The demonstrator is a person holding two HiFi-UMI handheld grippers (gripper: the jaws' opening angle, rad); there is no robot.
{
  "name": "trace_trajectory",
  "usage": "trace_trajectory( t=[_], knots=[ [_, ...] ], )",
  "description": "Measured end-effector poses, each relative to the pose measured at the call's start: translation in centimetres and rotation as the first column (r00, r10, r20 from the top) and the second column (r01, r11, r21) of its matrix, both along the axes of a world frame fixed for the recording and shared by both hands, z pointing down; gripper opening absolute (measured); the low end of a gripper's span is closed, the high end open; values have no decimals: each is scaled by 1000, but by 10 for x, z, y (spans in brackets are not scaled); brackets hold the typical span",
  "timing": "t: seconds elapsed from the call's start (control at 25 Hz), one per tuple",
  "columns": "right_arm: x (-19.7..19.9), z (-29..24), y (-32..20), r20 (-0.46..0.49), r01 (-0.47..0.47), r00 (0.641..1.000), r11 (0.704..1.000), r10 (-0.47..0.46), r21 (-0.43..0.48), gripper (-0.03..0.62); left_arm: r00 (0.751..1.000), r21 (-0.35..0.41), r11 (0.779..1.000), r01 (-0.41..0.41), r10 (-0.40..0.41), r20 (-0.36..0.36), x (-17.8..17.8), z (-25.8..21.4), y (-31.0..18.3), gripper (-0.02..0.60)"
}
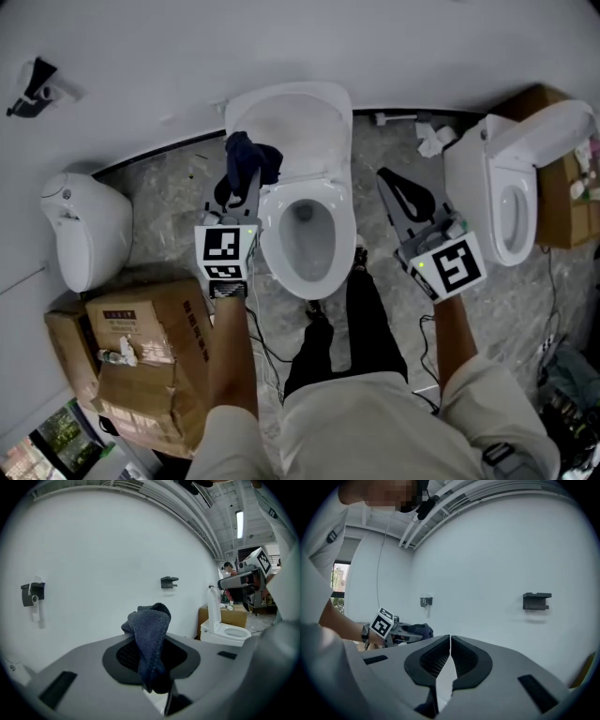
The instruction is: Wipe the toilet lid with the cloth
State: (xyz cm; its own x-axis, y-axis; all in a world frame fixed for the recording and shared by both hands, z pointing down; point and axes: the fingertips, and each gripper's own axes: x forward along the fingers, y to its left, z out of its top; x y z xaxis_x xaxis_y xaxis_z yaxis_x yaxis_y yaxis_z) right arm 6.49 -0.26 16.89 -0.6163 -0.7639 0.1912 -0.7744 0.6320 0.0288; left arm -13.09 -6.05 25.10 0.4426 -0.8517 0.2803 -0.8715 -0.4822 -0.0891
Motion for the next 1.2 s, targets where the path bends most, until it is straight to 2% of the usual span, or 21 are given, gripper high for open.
trace_trajectory(
  t=[0.24, 0.64, 0.92, 1.2],
  knots=[
    [4, 20, -23, 44, 9, 999, 999, -7, -47, 29, 1000, -45, 999, 27, -27, -5, 3, 32, -34, 89],
    [16, 52, -43, 46, 14, 999, 994, -9, -109, 29, 995, -141, 985, 97, -96, 14, -3, 89, -89, 89],
    [24, 71, -52, 46, 11, 999, 991, -4, -135, 29, 994, -110, 988, 108, -109, -3, 18, 89, -123, 89],
    [46, 78, -60, 58, -11, 998, 989, 20, -149, 29, 998, -81, 996, 27, -23, 53, 69, 93, -135, 89]
  ],
)
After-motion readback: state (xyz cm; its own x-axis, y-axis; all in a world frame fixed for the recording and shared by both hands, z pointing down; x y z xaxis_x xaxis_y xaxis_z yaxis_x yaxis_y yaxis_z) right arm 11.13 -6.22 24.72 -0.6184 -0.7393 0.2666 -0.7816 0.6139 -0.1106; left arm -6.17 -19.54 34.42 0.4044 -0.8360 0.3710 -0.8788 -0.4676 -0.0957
